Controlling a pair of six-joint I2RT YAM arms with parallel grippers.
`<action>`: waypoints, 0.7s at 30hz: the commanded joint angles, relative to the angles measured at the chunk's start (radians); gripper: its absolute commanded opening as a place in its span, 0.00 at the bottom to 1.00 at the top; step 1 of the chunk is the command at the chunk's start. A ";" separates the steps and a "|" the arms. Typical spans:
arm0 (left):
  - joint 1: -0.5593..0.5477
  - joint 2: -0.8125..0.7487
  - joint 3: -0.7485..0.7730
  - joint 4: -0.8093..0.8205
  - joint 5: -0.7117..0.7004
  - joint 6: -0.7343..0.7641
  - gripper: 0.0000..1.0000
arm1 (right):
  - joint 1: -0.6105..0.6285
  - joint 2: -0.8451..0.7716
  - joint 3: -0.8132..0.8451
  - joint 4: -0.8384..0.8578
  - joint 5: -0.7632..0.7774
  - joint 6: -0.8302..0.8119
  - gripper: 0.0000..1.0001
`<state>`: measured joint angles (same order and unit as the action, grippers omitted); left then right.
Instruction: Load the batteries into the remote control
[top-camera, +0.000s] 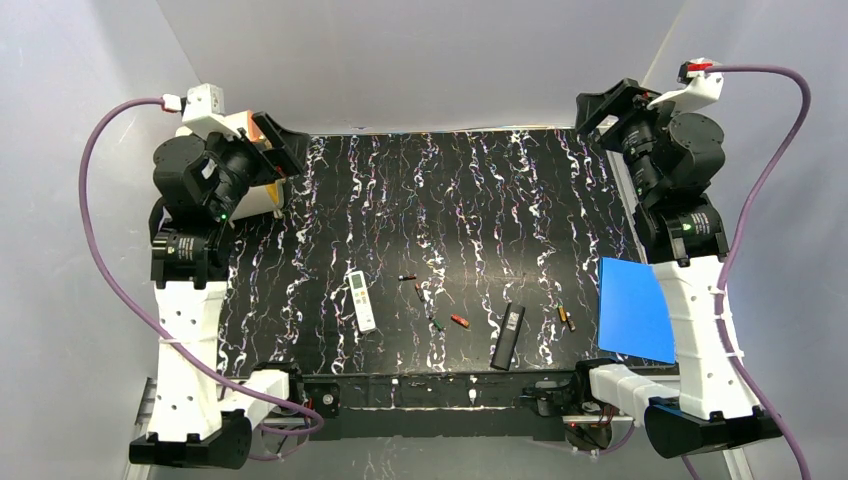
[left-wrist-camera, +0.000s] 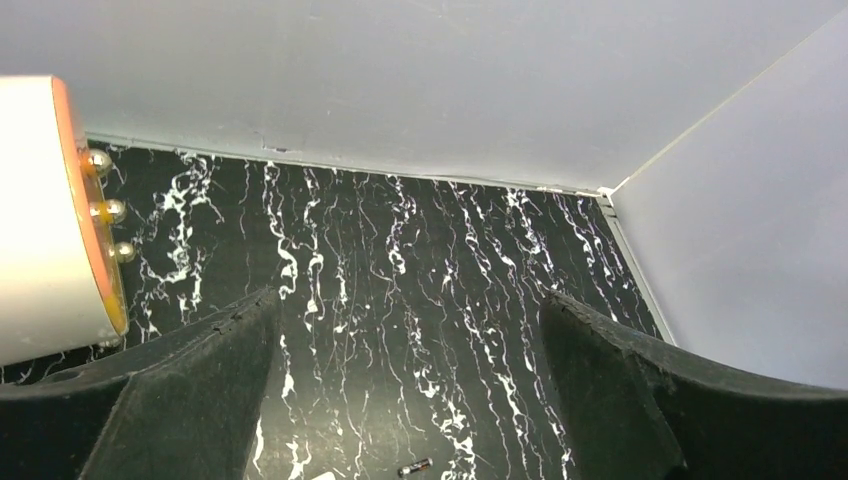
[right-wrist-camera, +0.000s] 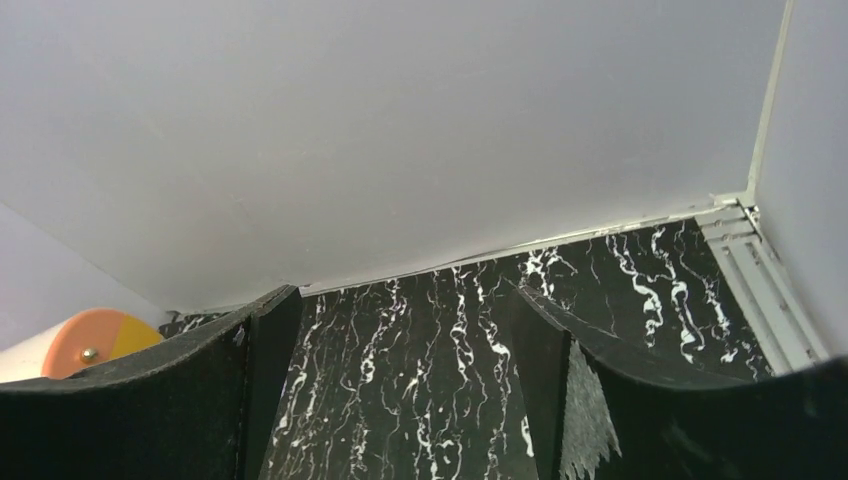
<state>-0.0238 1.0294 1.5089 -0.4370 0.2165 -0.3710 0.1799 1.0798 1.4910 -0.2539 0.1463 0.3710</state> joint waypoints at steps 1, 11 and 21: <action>-0.002 -0.031 -0.066 0.068 -0.030 -0.035 0.98 | 0.003 -0.026 -0.019 -0.015 0.029 0.067 0.85; -0.002 0.038 -0.148 -0.028 0.042 -0.050 0.98 | 0.003 -0.052 -0.157 -0.117 -0.012 0.125 0.87; -0.048 0.026 -0.345 -0.299 -0.090 -0.231 0.99 | 0.003 0.047 -0.274 -0.264 -0.234 0.210 0.77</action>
<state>-0.0338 1.0813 1.2209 -0.5888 0.1684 -0.5343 0.1799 1.0569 1.2285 -0.4557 0.0666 0.5396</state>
